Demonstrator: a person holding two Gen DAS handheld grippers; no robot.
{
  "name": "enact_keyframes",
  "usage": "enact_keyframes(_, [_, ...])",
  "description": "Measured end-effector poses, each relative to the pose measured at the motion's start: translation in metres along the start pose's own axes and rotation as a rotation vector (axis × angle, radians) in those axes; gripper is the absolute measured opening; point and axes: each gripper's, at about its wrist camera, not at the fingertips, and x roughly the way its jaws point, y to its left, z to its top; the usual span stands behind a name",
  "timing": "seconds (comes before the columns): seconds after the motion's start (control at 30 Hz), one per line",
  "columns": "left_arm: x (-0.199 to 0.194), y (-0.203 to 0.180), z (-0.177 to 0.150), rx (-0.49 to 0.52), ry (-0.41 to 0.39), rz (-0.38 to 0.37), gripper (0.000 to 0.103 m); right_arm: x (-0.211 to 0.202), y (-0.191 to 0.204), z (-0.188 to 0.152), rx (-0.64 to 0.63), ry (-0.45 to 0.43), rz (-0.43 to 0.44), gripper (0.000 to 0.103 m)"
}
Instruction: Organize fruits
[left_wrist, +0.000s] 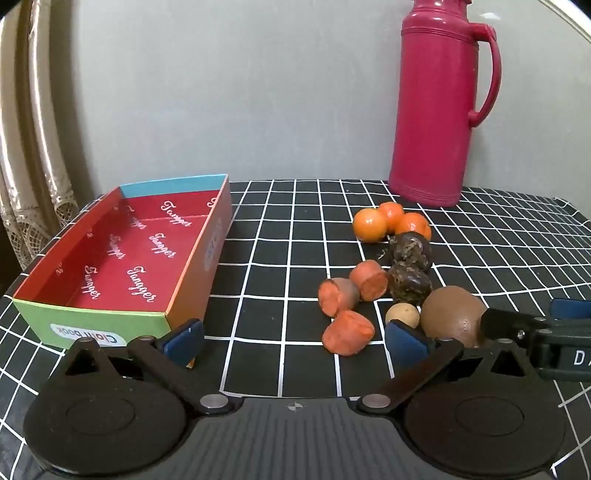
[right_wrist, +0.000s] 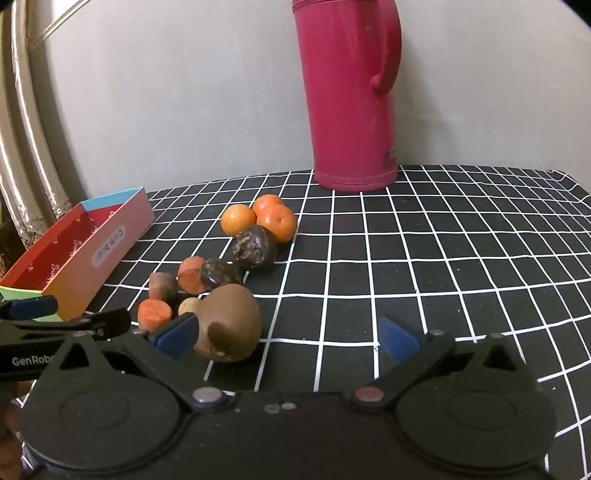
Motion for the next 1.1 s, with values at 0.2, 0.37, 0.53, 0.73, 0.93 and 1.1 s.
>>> enact_keyframes(0.2, [0.0003, -0.0006, 0.0007, 0.002, 0.002, 0.008, 0.103, -0.0005, 0.0006, 0.0003, 0.003, 0.002, 0.006, 0.103])
enact_keyframes(0.37, [0.0006, -0.0010, 0.0010, 0.000, 0.005, 0.008, 0.103, -0.0006, 0.0021, 0.0002, -0.003, 0.005, 0.008, 0.103])
enact_keyframes(0.53, [0.0011, -0.0002, 0.0017, 0.000, 0.006, 0.005, 0.103, -0.0002, 0.0012, 0.0005, 0.001, 0.006, 0.009, 0.103])
enact_keyframes(0.73, [0.0013, 0.0000, 0.0018, -0.001, 0.007, 0.006, 0.103, -0.0002, 0.0009, -0.0004, 0.006, 0.005, 0.010, 0.103])
enact_keyframes(0.93, [0.0014, 0.0000, 0.0018, 0.001, 0.007, 0.007, 0.103, 0.0001, 0.0008, -0.0003, 0.007, 0.006, 0.012, 0.103])
enact_keyframes(1.1, [0.0014, 0.0005, 0.0015, 0.001, 0.008, 0.008, 0.103, 0.0001, 0.0008, -0.0001, 0.008, 0.006, 0.012, 0.103])
